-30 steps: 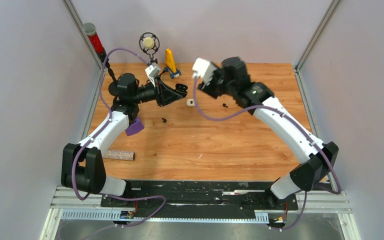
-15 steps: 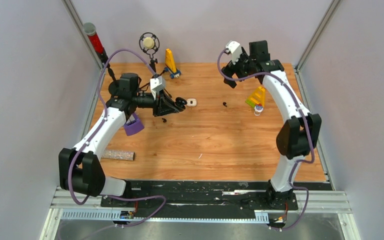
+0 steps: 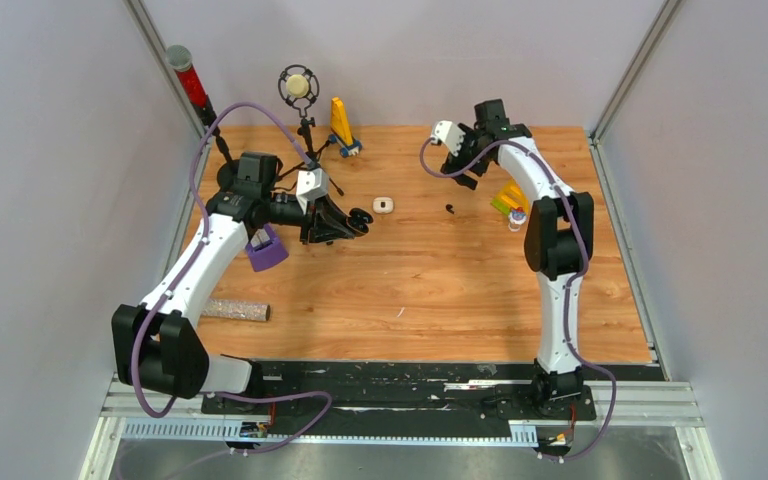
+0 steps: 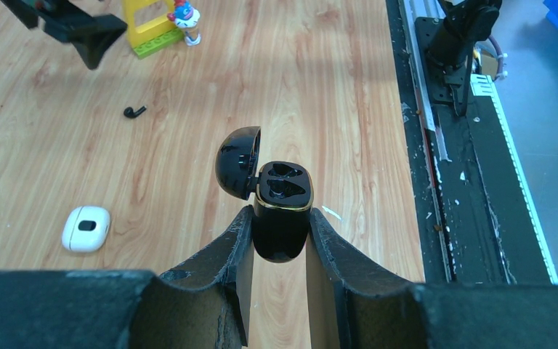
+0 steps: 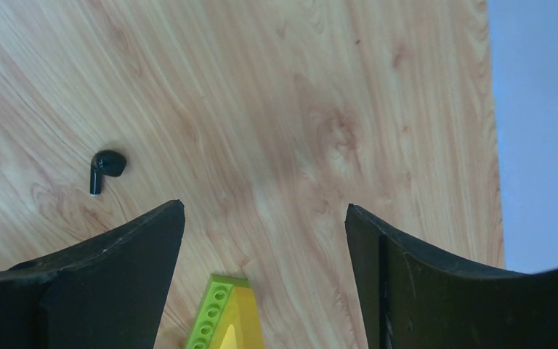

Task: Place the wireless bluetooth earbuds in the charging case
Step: Place the earbud in the charging case, then pick up the earbud from the center of the board.

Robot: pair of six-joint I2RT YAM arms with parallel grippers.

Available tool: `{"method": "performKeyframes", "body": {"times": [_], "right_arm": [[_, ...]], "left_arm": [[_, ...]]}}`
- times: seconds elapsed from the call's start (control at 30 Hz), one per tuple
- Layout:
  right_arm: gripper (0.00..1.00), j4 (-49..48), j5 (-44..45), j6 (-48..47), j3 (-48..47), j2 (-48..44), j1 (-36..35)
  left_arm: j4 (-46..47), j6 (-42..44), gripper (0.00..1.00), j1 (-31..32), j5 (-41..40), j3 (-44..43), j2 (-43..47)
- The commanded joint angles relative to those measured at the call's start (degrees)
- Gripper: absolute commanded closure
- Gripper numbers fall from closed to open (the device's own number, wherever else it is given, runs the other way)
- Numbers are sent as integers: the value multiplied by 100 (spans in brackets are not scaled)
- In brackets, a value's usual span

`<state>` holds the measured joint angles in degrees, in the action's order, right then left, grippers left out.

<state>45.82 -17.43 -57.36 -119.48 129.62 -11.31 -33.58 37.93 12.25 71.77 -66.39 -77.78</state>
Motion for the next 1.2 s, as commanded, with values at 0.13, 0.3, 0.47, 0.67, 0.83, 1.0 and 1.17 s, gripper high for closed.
{"method": "performKeyframes", "body": {"times": [0.13, 0.3, 0.47, 0.67, 0.83, 1.0, 1.17], "right_arm": [[17, -882, 773, -769, 755, 133, -222], [18, -899, 910, -918, 1119, 182, -323], [18, -900, 866, -874, 1386, 171, -396], [18, -861, 537, -904, 1857, -136, -550], [18, -730, 296, -855, 2109, -334, -749], [18, -666, 216, -680, 2072, -369, -885], [21, -664, 230, -111, 1636, -174, -919]], "left_arm": [[29, 39, 100, 5, 246, -111, 118], [25, 47, 100, 6, 266, -107, 110], [22, 0, 100, 11, 307, -137, 105], [18, -13, 100, 11, 320, -137, 122], [13, -14, 100, 11, 358, -153, 131], [16, -23, 100, 14, 374, -152, 140], [10, -21, 100, 14, 408, -155, 149]]}}
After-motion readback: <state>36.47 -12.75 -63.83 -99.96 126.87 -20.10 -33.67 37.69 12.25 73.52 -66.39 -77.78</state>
